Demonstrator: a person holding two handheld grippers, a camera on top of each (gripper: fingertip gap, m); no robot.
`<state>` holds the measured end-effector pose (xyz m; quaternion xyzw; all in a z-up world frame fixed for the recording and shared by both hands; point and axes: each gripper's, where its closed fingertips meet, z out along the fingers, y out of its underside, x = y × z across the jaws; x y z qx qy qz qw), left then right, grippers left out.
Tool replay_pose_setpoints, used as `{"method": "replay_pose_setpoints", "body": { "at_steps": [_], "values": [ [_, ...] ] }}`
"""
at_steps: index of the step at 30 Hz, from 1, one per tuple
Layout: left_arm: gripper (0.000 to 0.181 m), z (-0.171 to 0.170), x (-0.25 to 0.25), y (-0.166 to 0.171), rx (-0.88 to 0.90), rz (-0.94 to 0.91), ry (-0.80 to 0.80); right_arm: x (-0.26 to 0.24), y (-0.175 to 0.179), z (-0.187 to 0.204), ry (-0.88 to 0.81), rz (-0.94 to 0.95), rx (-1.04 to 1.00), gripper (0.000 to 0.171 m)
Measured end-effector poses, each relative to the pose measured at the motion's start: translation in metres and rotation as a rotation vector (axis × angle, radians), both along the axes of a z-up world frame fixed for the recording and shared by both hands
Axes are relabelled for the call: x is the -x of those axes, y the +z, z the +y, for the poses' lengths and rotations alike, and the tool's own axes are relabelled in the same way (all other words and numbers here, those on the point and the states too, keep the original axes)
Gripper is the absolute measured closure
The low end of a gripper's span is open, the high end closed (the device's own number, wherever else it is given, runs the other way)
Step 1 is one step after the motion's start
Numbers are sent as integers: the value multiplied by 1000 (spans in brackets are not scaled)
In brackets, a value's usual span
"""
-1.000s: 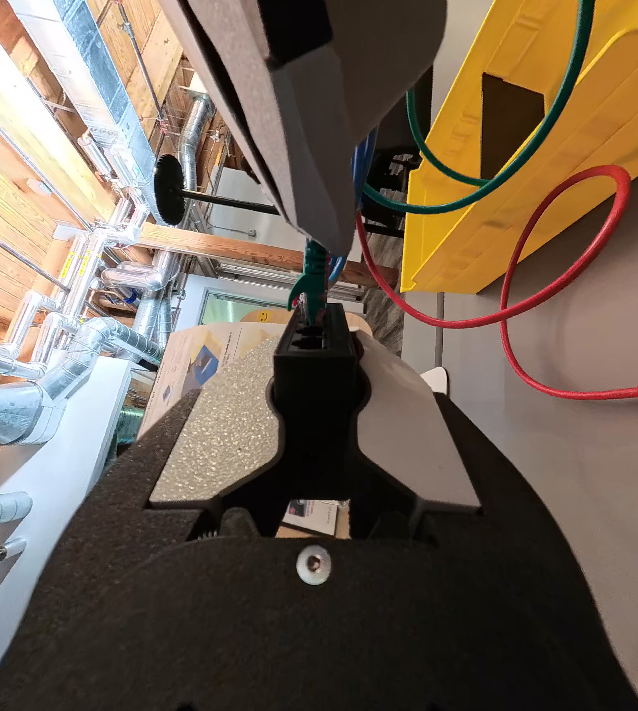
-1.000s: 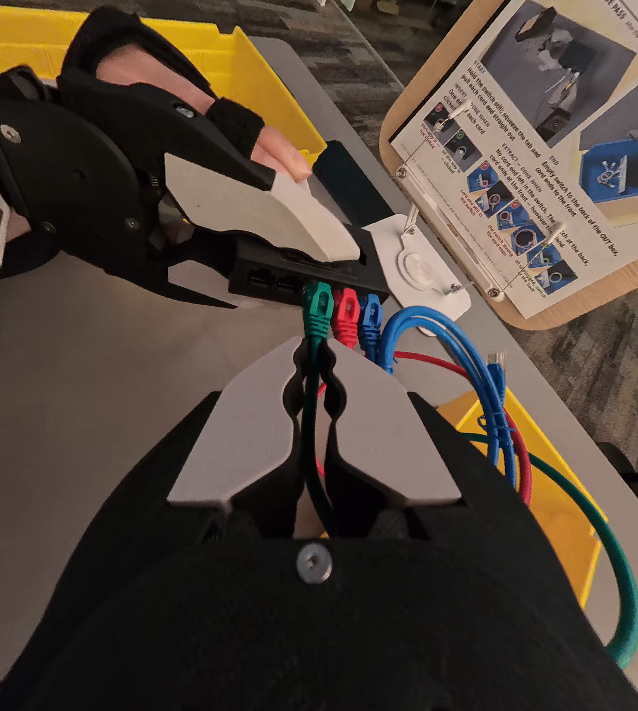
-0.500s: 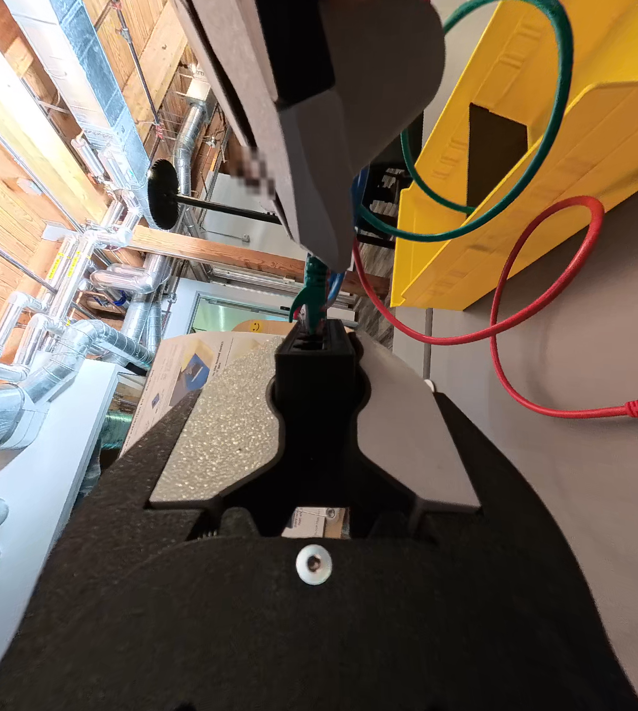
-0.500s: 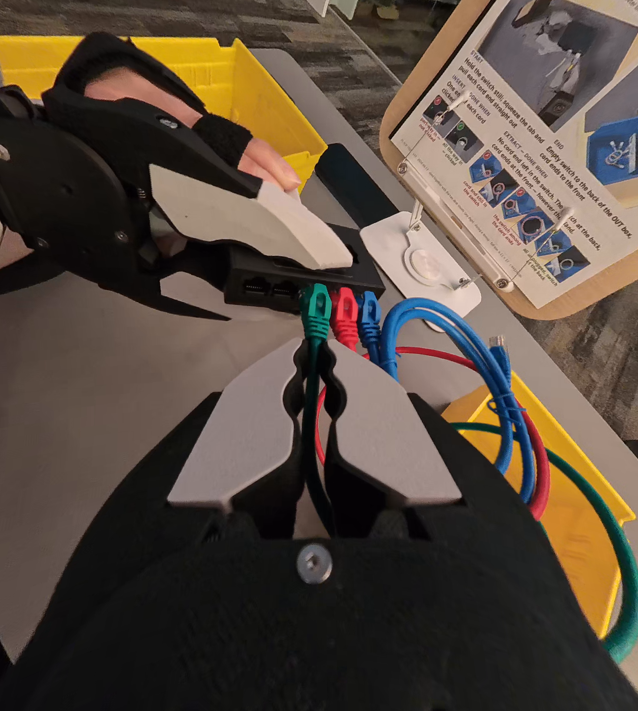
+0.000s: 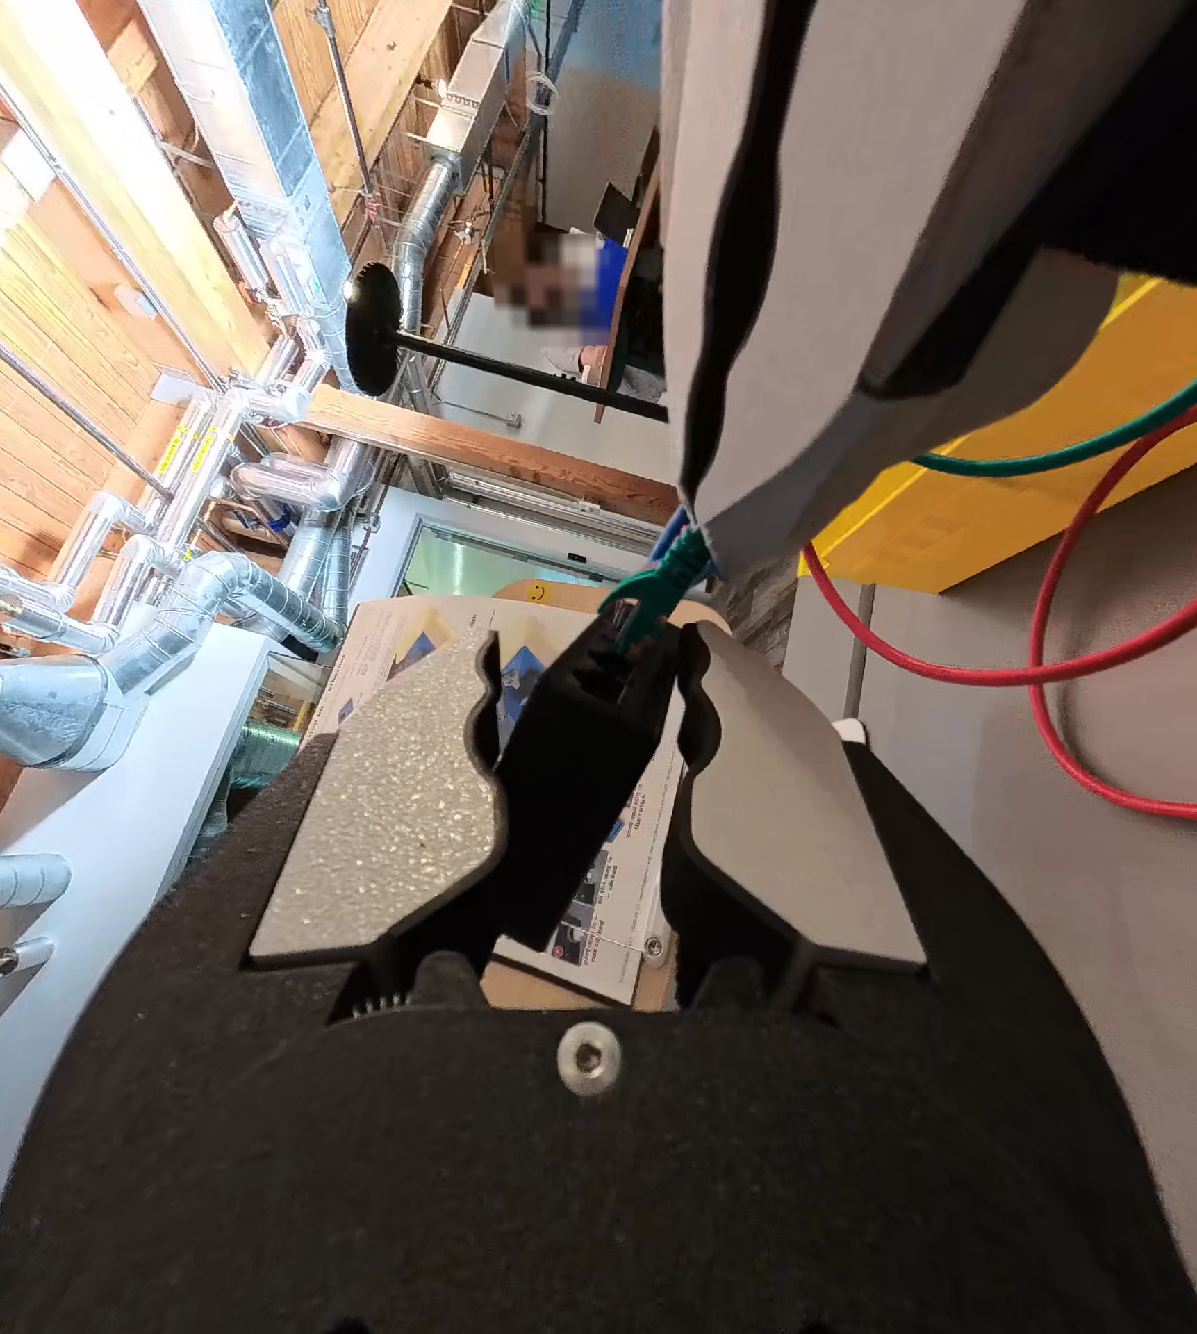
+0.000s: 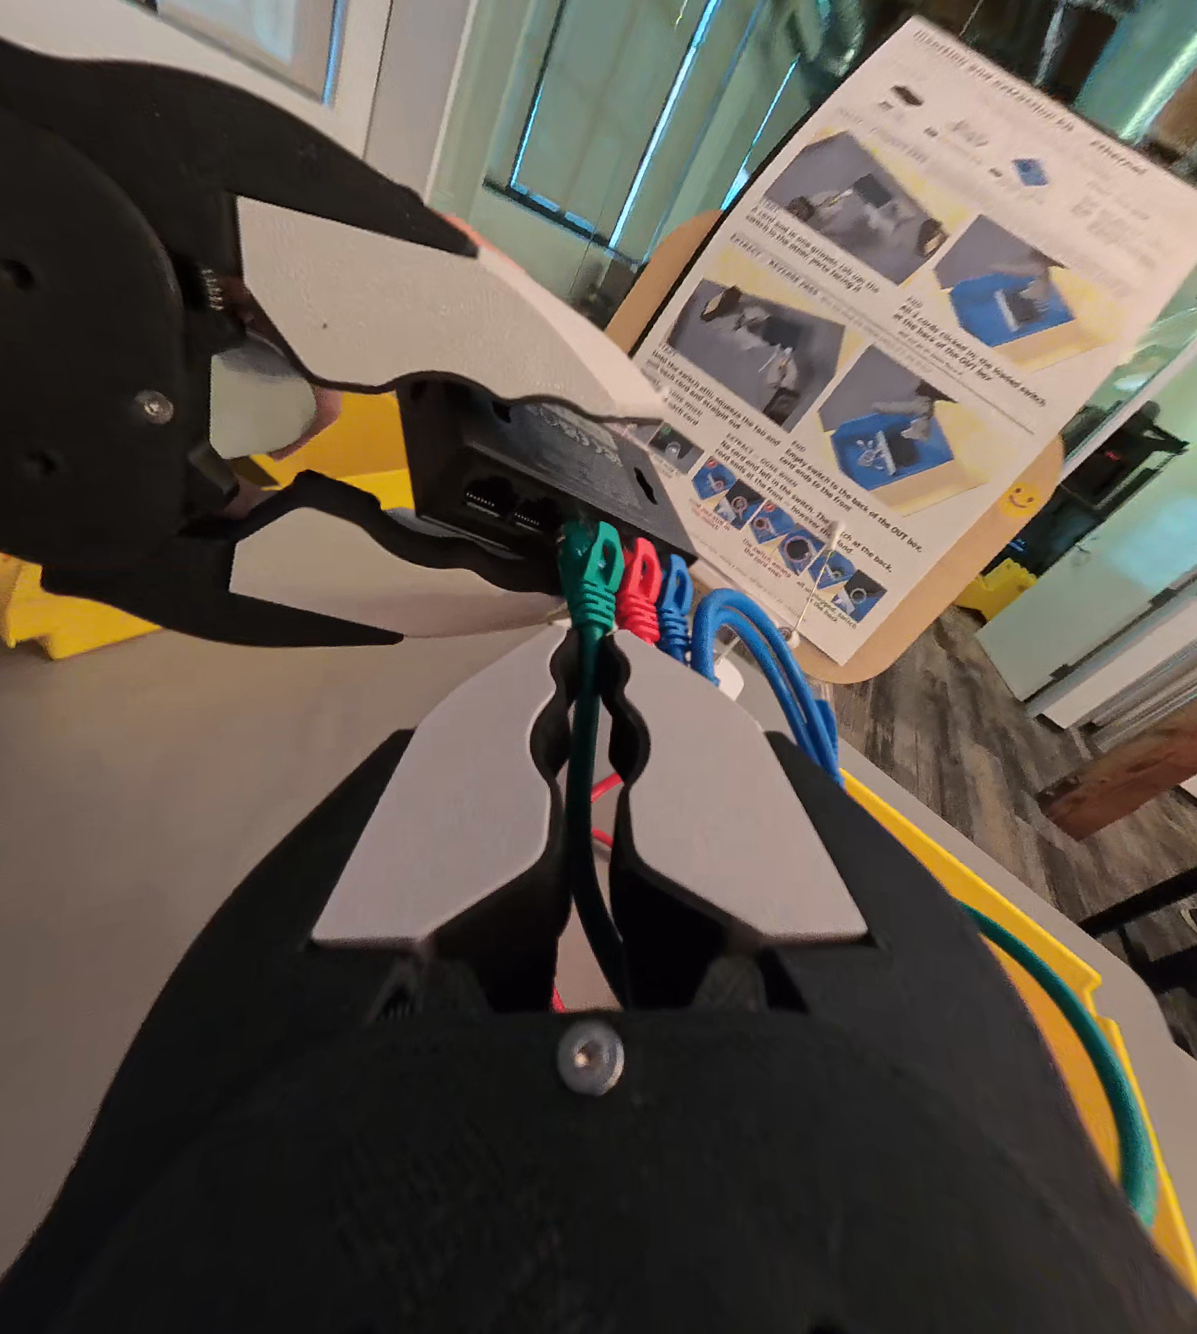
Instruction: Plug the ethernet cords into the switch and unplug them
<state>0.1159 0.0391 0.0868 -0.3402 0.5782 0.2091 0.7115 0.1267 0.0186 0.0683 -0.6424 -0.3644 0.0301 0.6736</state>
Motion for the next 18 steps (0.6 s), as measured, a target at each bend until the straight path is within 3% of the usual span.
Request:
{"method": "replay_pose_setpoints", "body": {
  "at_steps": [4, 18],
  "values": [
    [134, -1, -1, 0, -37, 18, 4, -1, -2, 0, -21, 69, -53, 165],
    [126, -29, -11, 15, -77, -15, -71, -13, 4, 2, -145, 9, -244, 164]
  ]
}}
